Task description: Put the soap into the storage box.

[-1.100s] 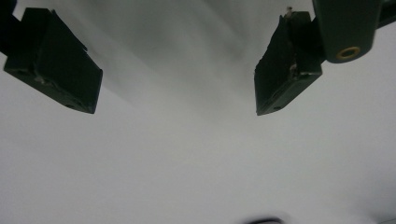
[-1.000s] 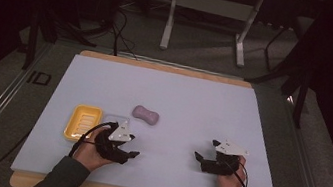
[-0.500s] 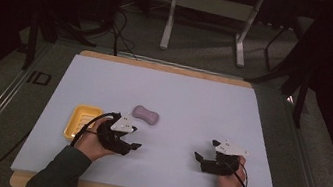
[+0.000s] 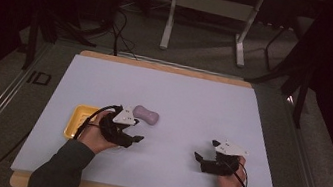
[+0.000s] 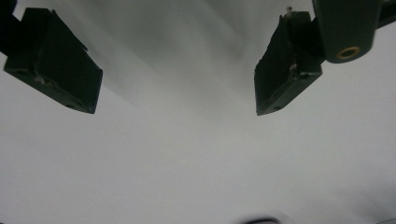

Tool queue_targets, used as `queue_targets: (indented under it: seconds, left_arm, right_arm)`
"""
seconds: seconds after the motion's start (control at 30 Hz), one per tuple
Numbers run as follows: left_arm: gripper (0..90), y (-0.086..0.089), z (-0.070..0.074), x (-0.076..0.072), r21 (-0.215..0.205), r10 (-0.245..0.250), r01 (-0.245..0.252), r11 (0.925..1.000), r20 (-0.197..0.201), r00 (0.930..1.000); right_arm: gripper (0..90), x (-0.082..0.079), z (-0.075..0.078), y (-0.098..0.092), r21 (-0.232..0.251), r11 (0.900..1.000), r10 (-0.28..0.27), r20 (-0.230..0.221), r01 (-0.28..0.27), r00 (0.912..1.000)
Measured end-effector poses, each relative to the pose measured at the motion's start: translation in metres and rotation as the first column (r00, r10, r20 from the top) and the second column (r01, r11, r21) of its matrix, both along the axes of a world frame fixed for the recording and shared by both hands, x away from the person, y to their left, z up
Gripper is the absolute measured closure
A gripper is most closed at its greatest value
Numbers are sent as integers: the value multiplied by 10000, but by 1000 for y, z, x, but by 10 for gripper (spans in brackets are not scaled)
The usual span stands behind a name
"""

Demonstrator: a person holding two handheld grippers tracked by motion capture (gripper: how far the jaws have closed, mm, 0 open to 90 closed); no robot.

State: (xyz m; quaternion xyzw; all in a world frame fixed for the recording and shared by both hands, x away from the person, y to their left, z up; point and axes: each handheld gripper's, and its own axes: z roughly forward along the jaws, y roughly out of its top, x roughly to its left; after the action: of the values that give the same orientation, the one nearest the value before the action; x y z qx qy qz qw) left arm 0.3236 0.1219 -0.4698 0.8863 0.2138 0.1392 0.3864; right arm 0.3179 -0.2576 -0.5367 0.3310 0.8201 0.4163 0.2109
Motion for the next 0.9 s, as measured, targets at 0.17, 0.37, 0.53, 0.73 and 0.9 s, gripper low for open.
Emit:
queue_targets:
  seconds: [0.17, 0.37, 0.53, 0.73, 0.9]
  left_arm:
    - [393, 1, 3, 4, 153, 59, -59, 9999, 40, 10000]
    - [389, 3, 6, 9, 323, 92, -92, 9994, 11, 10000]
    - [383, 5, 7, 12, 385, 45, -45, 9992, 24, 10000]
    - [358, 6, 8, 18, 561, 76, -77, 9984, 18, 10000]
    - [347, 7, 11, 25, 721, 71, -69, 9974, -26, 10000]
  right_arm:
    - [149, 0, 0, 0, 20, 10000, -1, -13, 1, 10000]
    - [149, -1, 0, 0, 10, 10000, 12, -16, -12, 10000]
    - [149, -1, 0, 0, 6, 10000, 35, 15, -35, 10000]
    - [149, -1, 0, 0, 23, 10000, 69, 9, -69, 10000]
    - [149, -1, 0, 0, 13, 10000, 78, 15, -78, 10000]
